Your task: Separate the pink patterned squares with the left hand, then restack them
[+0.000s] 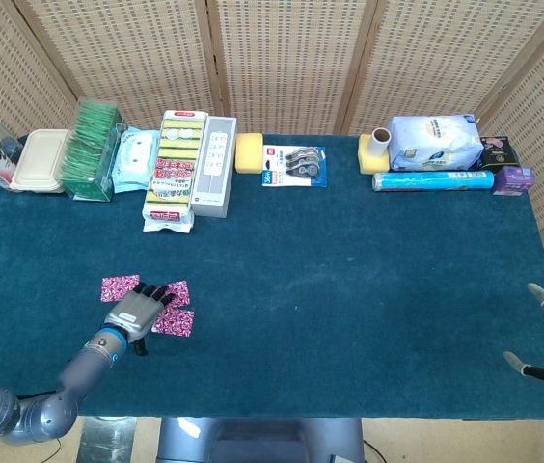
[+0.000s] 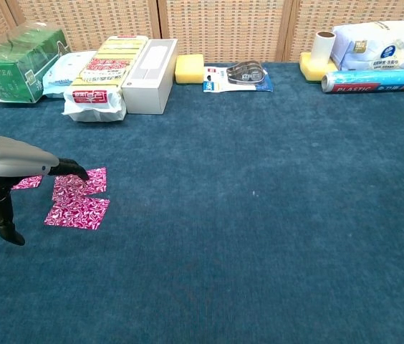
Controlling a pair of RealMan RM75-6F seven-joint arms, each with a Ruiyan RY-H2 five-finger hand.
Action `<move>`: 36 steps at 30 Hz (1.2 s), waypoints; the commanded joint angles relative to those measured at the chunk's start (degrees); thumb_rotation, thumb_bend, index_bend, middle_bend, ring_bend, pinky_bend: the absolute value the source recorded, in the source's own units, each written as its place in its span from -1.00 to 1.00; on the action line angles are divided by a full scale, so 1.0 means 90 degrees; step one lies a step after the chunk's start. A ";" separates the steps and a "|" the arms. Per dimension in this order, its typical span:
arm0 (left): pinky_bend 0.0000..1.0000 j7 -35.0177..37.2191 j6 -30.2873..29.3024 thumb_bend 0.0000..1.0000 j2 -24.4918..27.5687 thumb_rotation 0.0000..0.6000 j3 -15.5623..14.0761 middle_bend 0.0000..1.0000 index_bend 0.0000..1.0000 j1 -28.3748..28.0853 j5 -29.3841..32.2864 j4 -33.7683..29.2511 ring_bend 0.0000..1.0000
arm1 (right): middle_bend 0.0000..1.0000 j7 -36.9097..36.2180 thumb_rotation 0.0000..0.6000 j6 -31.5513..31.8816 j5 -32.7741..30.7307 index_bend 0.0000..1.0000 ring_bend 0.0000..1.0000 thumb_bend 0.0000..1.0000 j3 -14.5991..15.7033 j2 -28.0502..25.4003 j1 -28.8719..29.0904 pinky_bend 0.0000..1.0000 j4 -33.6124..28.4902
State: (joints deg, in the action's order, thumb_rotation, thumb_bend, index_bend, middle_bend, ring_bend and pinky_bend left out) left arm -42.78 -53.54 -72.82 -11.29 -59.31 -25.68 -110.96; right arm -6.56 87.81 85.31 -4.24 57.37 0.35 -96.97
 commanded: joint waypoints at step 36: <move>-0.95 -0.0472 -0.0023 -0.86 -0.0415 1.00 0.0151 -1.00 -1.00 -0.0605 0.1173 0.0259 -1.00 | -0.97 -0.0027 1.00 -0.0066 -0.0007 -0.76 -0.99 -1.00 0.0018 -0.0012 0.0020 -0.98 0.0010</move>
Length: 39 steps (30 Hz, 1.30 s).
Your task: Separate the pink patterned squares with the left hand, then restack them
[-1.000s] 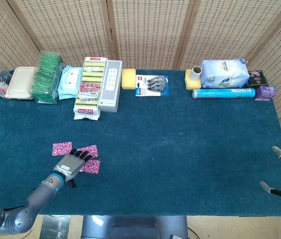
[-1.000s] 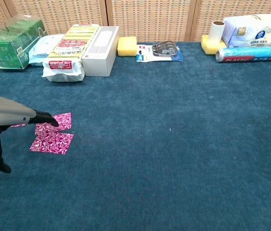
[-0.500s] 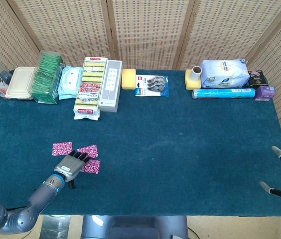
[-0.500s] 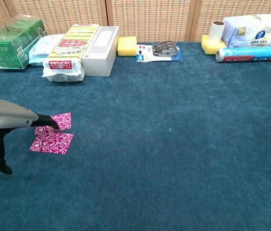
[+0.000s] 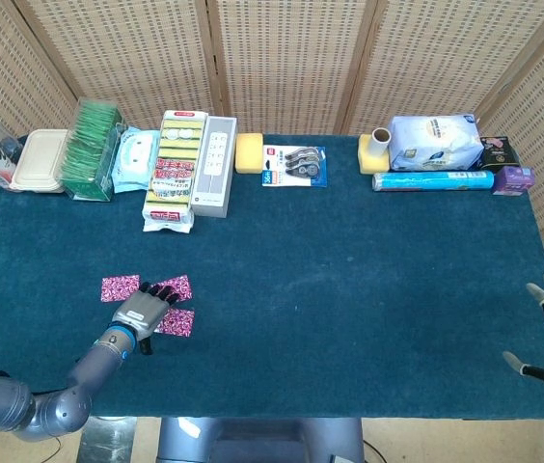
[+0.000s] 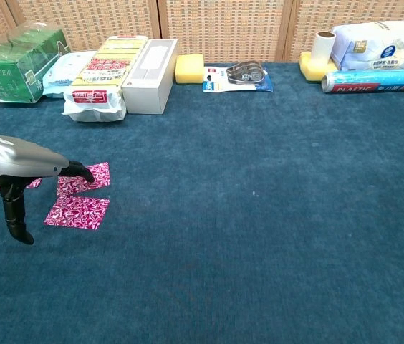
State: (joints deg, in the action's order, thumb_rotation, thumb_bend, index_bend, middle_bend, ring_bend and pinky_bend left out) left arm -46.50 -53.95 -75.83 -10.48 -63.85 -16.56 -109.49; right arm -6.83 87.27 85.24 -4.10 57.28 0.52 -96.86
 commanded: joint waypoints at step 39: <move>-0.95 0.1235 -0.0718 -0.82 0.0131 1.00 0.0146 -1.00 -0.50 0.0855 -0.2083 -0.0274 -1.00 | -0.97 -0.0127 1.00 0.0026 0.0092 -0.76 -0.99 -1.00 0.0034 -0.0051 -0.0012 -0.98 -0.0039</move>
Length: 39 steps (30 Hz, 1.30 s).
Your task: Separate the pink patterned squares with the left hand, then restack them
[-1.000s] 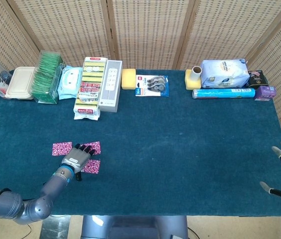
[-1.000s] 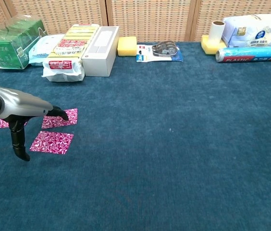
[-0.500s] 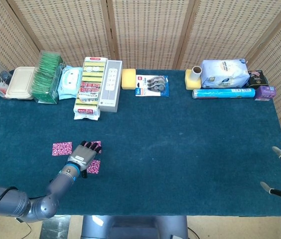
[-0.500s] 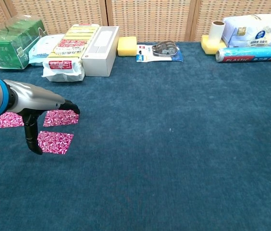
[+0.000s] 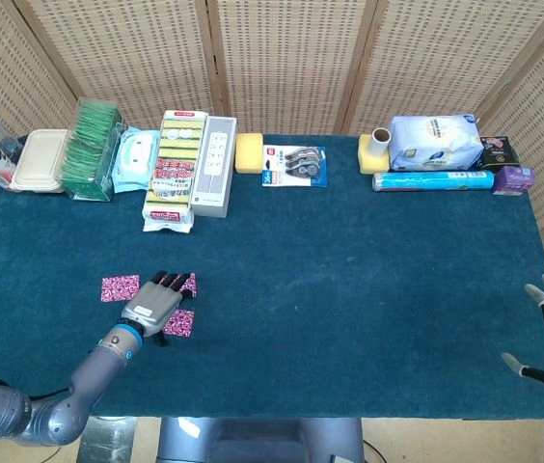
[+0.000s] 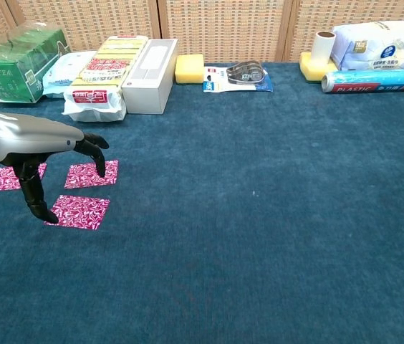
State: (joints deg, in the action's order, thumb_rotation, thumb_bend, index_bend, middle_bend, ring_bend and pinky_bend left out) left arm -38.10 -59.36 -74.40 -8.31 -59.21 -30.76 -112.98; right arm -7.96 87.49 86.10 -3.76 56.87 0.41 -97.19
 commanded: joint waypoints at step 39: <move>-0.95 -0.0004 -0.0472 -0.56 -0.0951 1.00 0.0243 -1.00 -0.50 0.1257 -0.0697 0.0967 -1.00 | -0.97 -0.0334 1.00 -0.0068 0.0045 -0.75 -0.99 -1.00 0.0042 -0.0091 0.0020 -0.98 0.0030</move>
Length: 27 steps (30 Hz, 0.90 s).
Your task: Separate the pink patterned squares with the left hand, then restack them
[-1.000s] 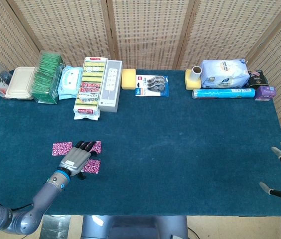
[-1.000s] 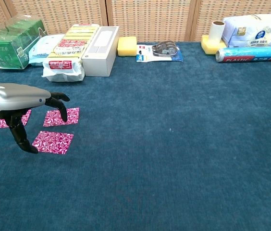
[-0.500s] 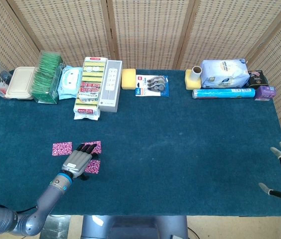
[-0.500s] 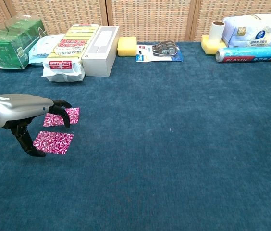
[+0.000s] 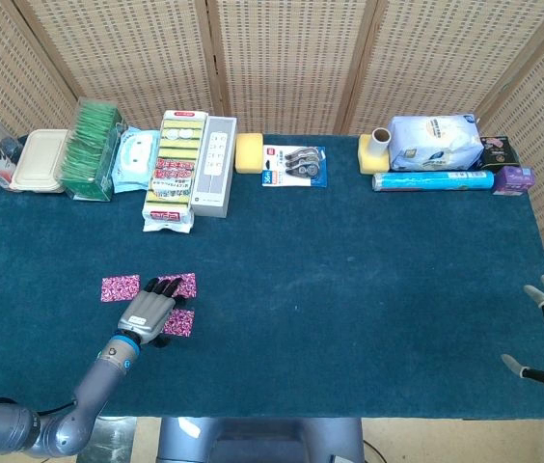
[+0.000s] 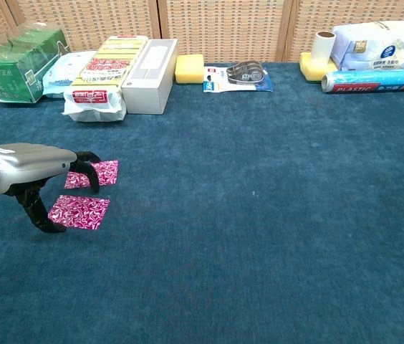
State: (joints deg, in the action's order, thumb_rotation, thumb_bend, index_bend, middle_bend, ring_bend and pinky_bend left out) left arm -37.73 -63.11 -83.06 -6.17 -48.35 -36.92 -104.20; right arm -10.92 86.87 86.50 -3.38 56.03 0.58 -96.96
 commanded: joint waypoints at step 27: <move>-0.95 -0.0580 -0.0426 -0.56 -0.0241 1.00 0.0034 -1.00 -0.50 0.0566 -0.0551 0.0150 -1.00 | -0.97 -0.0119 1.00 0.0058 0.0035 -0.74 -0.99 -1.00 0.0012 -0.0051 -0.0025 -0.98 -0.0015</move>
State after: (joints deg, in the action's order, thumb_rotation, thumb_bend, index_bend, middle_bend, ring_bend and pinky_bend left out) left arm -42.92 -66.95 -85.21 -5.88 -43.28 -41.86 -102.84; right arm -11.96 87.38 86.81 -3.27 55.58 0.36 -97.11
